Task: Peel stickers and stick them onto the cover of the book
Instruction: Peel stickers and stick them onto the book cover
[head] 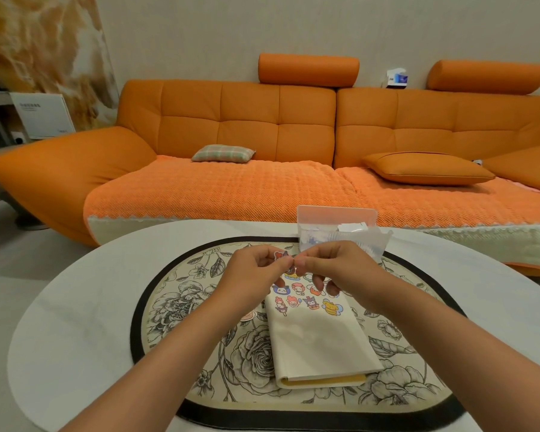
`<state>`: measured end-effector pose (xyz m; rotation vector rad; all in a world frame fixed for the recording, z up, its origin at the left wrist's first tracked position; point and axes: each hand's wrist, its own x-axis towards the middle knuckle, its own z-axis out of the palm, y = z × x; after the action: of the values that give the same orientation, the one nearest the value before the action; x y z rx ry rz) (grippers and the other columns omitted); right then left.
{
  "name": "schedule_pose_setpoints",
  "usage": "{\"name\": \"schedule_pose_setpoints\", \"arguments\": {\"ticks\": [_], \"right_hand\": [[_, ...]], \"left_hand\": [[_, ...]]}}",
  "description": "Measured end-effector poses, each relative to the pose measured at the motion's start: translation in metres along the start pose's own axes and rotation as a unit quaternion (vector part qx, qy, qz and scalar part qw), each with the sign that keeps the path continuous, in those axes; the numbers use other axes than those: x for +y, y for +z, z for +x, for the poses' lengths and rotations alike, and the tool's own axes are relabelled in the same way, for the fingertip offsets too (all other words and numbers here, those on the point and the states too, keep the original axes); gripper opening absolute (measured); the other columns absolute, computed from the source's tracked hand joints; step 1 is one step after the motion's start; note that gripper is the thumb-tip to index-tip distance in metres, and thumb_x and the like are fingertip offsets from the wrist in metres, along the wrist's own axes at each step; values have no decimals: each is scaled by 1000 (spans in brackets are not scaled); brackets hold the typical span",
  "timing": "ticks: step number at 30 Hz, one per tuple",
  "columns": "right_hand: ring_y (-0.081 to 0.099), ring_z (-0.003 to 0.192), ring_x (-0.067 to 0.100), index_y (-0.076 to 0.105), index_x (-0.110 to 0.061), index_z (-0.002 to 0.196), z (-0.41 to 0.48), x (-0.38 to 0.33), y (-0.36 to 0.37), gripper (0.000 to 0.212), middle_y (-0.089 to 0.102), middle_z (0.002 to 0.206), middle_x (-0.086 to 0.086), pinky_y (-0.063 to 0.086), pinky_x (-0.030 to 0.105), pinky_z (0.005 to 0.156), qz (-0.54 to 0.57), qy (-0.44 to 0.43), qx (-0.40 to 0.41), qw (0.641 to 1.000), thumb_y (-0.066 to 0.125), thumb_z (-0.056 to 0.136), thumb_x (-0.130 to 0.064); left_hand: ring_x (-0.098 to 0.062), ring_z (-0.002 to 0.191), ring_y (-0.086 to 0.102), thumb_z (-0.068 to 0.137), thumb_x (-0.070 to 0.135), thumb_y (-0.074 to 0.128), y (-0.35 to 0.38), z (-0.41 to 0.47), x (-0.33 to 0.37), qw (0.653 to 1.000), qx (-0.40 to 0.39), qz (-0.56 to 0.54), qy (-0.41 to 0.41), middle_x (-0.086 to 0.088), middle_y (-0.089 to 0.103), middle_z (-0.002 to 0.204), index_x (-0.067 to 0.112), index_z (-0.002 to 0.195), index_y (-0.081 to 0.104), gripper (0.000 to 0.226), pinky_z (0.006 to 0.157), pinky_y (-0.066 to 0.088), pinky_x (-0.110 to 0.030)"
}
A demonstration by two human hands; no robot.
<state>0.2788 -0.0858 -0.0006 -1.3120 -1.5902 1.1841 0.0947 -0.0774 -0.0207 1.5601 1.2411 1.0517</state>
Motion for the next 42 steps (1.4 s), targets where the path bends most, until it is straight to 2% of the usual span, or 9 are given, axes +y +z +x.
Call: {"name": "schedule_pose_setpoints", "arguments": {"ticks": [5,14,18,23,27,30,34,39,42], "right_hand": [[51,56,13,76,-7,93,-2,0,0,17,74,82,3,38,23,48,-12,-11,8,1000,67,94,-22],[44,43,8,74,-12,82,-4,-2,6,22,58,54,4,35,20,45,-72,-35,58,995,67,95,-29],[42,39,3,72,-14,81,-4,-1,12,23,57,51,-4,34,16,43,-102,-51,77,991,63,98,-27],[44,45,6,71,-23,77,-4,2,16,23,57,51,-11,36,21,46,-149,-88,107,979,61,97,-24],[44,46,5,72,-24,81,-6,4,22,19,57,54,-22,36,19,48,-222,-126,144,956,60,95,-22],[45,48,7,72,-24,80,-6,5,24,19,56,53,-21,38,22,50,-243,-143,161,946,60,95,-21],[41,47,4,74,-19,80,-6,4,24,22,54,51,-16,35,18,49,-186,-120,138,965,59,96,-18],[46,48,15,75,-12,81,-7,-2,20,23,60,57,2,37,25,43,-46,-38,96,994,61,98,-20],[48,47,14,75,-9,85,-7,-4,17,22,64,60,-2,38,26,42,-11,-25,81,996,63,98,-21]], "left_hand": [[-8,67,69,92,25,70,1,-2,2,1000,-1,-17,-11,4,77,82,14,91,74,12,65,51,-28],[-10,65,69,91,25,71,3,-3,2,999,25,-23,-5,0,77,81,15,81,72,14,60,47,-20],[-8,63,67,91,24,71,5,-5,3,999,34,-27,-4,-1,76,80,14,82,73,14,57,47,-18],[-6,60,66,89,24,74,9,-7,4,998,58,-30,1,0,75,73,15,81,75,12,53,45,-13],[-7,62,67,87,24,76,13,-10,5,996,77,-40,1,1,76,73,20,79,77,9,58,51,-14],[-7,63,67,86,25,76,14,-12,5,995,89,-34,2,4,75,72,23,78,77,9,62,52,-19],[-5,60,66,87,25,75,14,-13,6,995,93,-37,-1,2,75,71,21,77,76,10,60,51,-17],[-7,59,66,88,25,74,11,-12,6,995,89,-43,-9,1,74,68,16,78,77,14,54,47,-11],[-9,62,67,88,25,73,9,-11,6,995,86,-59,-11,0,76,76,15,82,77,13,55,49,-12]]}}
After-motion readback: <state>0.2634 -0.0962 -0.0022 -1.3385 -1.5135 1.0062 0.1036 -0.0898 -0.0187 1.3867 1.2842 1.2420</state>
